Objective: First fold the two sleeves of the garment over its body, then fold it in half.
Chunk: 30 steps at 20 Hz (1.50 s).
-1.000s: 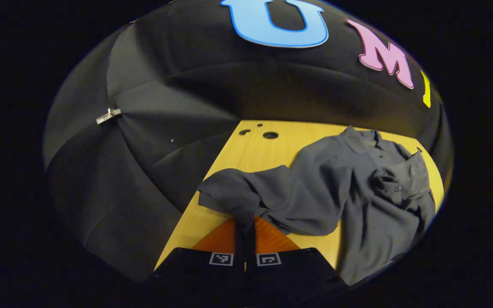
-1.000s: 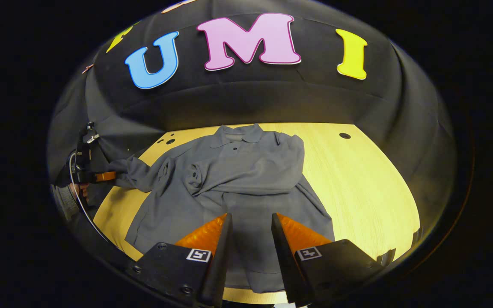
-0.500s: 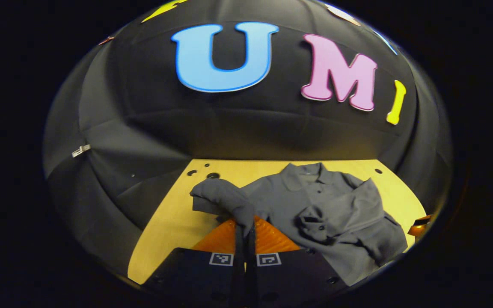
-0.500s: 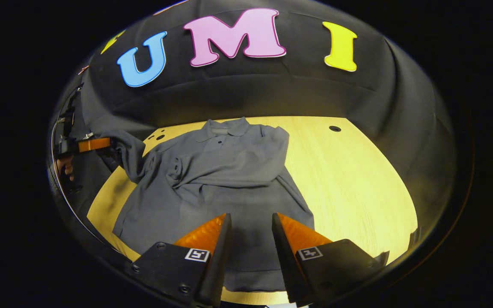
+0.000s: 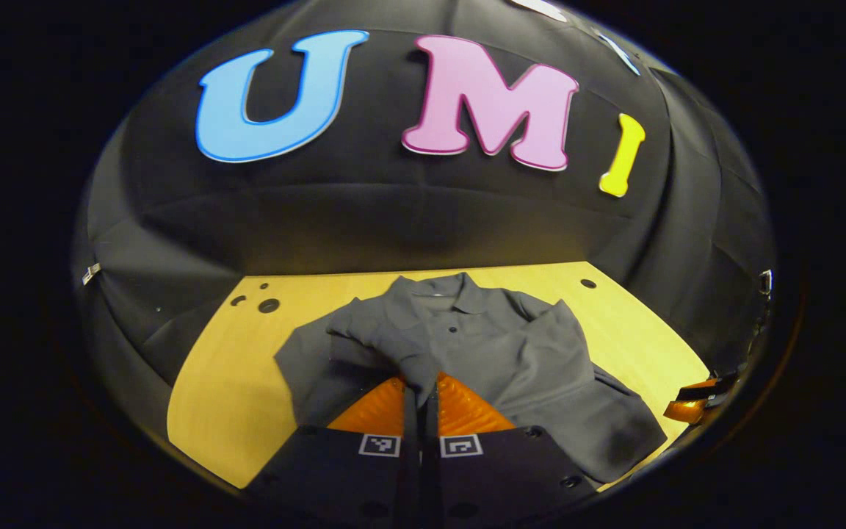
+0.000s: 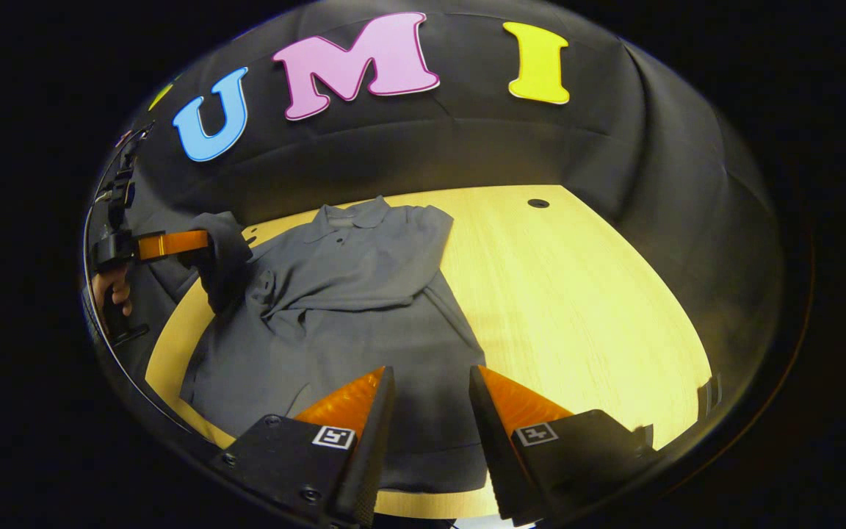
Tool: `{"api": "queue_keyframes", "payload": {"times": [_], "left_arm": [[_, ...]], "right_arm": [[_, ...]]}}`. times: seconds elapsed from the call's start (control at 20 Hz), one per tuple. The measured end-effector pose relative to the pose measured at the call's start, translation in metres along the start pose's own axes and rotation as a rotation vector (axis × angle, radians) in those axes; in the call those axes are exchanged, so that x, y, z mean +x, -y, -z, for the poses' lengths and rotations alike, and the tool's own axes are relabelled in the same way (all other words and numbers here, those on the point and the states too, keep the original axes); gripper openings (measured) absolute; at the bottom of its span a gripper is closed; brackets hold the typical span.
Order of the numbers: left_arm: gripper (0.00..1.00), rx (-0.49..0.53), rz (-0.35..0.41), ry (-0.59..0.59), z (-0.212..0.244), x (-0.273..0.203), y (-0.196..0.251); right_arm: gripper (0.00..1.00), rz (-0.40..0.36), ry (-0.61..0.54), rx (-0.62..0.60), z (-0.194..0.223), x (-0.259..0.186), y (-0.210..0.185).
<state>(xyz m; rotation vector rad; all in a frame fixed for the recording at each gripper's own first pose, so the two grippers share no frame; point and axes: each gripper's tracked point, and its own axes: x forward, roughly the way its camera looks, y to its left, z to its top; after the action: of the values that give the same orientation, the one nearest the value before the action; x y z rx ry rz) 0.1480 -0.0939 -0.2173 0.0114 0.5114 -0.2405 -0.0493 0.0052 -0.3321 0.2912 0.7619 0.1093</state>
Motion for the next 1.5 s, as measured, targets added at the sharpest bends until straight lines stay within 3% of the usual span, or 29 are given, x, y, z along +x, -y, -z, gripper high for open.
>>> {"api": "queue_keyframes", "payload": {"times": [0.3,0.35,0.85,0.95,1.05,1.2,1.25,1.3,1.35,1.4,1.45,1.5], "left_arm": [[0.06,0.061,0.036,-0.085,0.036,0.044,0.049],[0.02,0.074,0.037,-0.103,0.043,0.051,0.054],[0.08,0.137,0.025,-0.227,0.095,0.101,0.090],[0.15,0.121,0.046,-0.249,0.102,0.106,0.100],[0.39,0.122,0.074,-0.256,0.104,0.107,0.110],[0.56,0.128,0.131,-0.254,0.105,0.104,0.129],[0.75,0.119,0.156,-0.249,0.104,0.101,0.135],[0.84,0.107,0.178,-0.241,0.103,0.098,0.140],[0.83,0.093,0.197,-0.229,0.101,0.094,0.143],[0.92,0.078,0.217,-0.215,0.098,0.090,0.145],[0.87,0.065,0.241,-0.192,0.095,0.086,0.149],[0.95,0.061,0.250,-0.175,0.094,0.083,0.147]], "right_arm": [[0.64,0.025,-0.029,0.023,0.011,0.006,0.035],[0.64,0.028,-0.037,0.024,0.014,0.007,0.041],[0.64,0.042,-0.099,0.053,0.026,0.023,0.079],[0.64,0.045,-0.106,0.057,0.028,0.026,0.084],[0.64,0.046,-0.113,0.060,0.029,0.029,0.086],[0.64,0.039,-0.116,0.065,0.030,0.031,0.085],[0.64,0.036,-0.116,0.064,0.029,0.031,0.084],[0.64,0.032,-0.118,0.064,0.030,0.030,0.083],[0.64,0.028,-0.119,0.065,0.031,0.031,0.081],[0.53,0.025,-0.119,0.065,0.031,0.031,0.079],[0.65,0.019,-0.119,0.065,0.031,0.030,0.076],[0.65,0.014,-0.120,0.066,0.031,0.029,0.075]]}}
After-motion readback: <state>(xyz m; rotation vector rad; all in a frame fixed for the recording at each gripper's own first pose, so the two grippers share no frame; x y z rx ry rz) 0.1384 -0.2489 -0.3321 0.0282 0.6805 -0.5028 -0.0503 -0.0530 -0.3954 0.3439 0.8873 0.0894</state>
